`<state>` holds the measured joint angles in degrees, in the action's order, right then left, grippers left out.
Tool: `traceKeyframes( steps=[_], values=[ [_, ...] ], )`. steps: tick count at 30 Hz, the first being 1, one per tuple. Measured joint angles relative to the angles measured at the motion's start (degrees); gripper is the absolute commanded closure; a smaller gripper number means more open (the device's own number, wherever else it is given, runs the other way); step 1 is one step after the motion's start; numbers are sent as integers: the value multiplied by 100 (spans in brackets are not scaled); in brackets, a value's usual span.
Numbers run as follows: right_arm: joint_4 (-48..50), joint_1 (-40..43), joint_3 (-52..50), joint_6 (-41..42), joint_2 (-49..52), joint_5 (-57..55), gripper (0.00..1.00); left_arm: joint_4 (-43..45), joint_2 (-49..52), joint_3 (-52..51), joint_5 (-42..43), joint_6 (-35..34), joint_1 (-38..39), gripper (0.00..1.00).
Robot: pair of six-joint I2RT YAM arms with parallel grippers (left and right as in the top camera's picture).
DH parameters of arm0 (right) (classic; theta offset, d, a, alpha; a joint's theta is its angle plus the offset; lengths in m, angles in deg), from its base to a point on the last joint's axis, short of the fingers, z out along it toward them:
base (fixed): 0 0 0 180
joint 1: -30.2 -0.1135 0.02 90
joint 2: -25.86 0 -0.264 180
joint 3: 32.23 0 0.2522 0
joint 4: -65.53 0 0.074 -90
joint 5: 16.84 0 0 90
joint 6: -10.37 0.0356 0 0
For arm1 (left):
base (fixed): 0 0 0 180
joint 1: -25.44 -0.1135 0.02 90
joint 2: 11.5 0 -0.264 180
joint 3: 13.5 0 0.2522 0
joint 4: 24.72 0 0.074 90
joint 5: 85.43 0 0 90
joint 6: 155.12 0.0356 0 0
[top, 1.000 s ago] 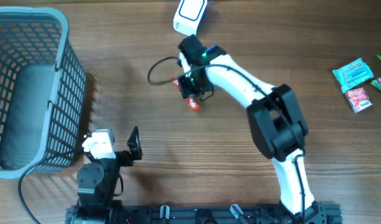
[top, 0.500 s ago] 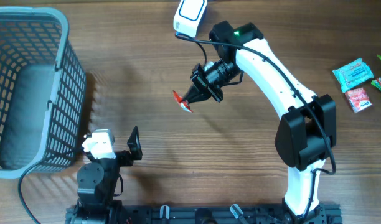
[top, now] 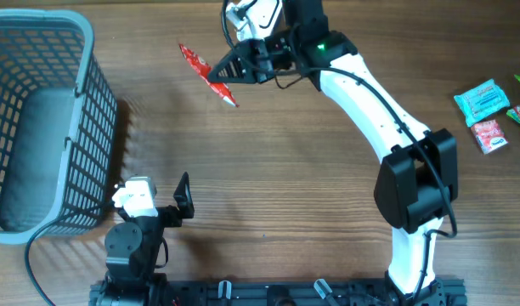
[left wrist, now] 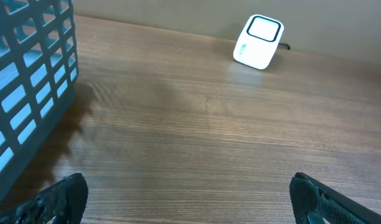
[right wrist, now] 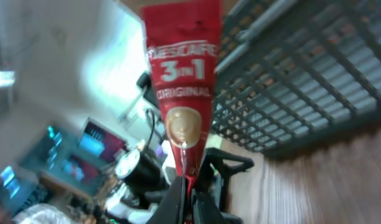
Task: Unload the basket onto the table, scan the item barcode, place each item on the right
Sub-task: 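Raise the Nescafe stick up to the white scanner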
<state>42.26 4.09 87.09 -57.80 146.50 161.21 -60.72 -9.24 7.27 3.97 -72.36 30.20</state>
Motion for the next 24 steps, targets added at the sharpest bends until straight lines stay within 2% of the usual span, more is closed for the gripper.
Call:
traceKeyframes(
  steps=[4, 11, 15, 17, 19, 22, 24],
  values=[
    [1014, -179, -4, -824, 0, 131, 96, 0, 0, 0, 2, 0, 0, 0],
    [2247, -540, -2, -3362, 0, 2, 96, 0, 0, 0, 0, 0, 0, 0],
    [3130, -754, -7, -5654, 0, -1333, 96, 0, 0, 0, 0, 2, 0, 0],
    [3862, -841, -7, -6384, 0, -2107, 96, -2, -2, 0, 0, 0, 0, 0],
    [4387, -901, -7, -6688, 0, -2992, 96, 0, -2, 0, 2, 2, 0, 0],
    [4699, -1025, -4, -7466, 0, -4972, 96, 0, 0, 0, 0, 2, 0, 0],
    [4828, -1165, -4, -8446, 0, -6865, 96, 0, -2, 0, 0, 0, 0, 0]
  ],
)
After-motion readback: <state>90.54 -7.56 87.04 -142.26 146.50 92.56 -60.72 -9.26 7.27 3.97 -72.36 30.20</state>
